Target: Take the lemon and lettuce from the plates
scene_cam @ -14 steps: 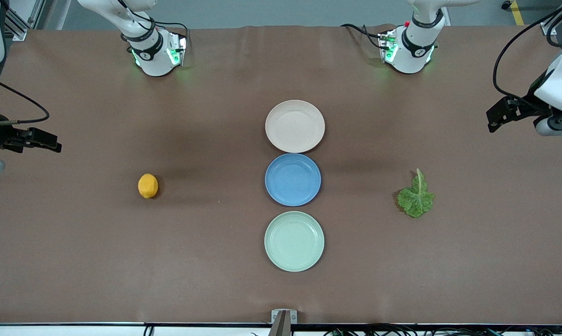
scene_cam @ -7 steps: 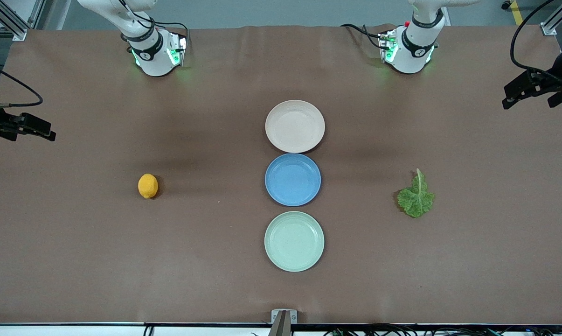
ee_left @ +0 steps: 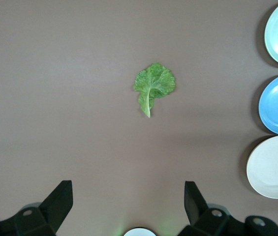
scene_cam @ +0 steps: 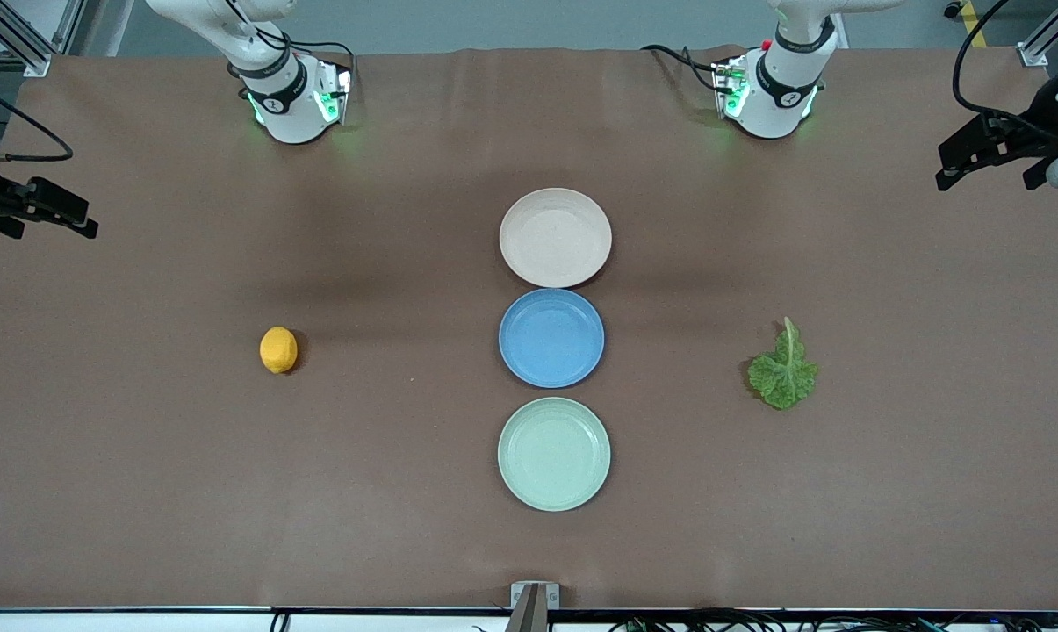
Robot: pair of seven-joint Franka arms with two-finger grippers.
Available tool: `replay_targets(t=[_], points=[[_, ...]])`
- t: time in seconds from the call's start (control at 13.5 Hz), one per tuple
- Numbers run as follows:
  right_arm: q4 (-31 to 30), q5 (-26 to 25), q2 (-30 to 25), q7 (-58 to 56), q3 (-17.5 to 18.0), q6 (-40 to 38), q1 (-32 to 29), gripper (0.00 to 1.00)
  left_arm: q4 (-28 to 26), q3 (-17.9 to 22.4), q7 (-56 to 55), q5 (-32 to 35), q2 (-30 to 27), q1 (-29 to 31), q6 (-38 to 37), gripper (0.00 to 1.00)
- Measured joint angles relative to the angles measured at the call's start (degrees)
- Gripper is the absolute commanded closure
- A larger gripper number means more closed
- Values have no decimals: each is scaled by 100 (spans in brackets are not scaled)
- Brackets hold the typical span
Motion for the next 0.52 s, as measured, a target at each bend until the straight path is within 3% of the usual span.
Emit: replay_targets(t=[0.52], points=[[-110, 0, -113, 0, 2, 79, 0, 0, 0, -15, 0, -7, -8, -1, -130, 0]])
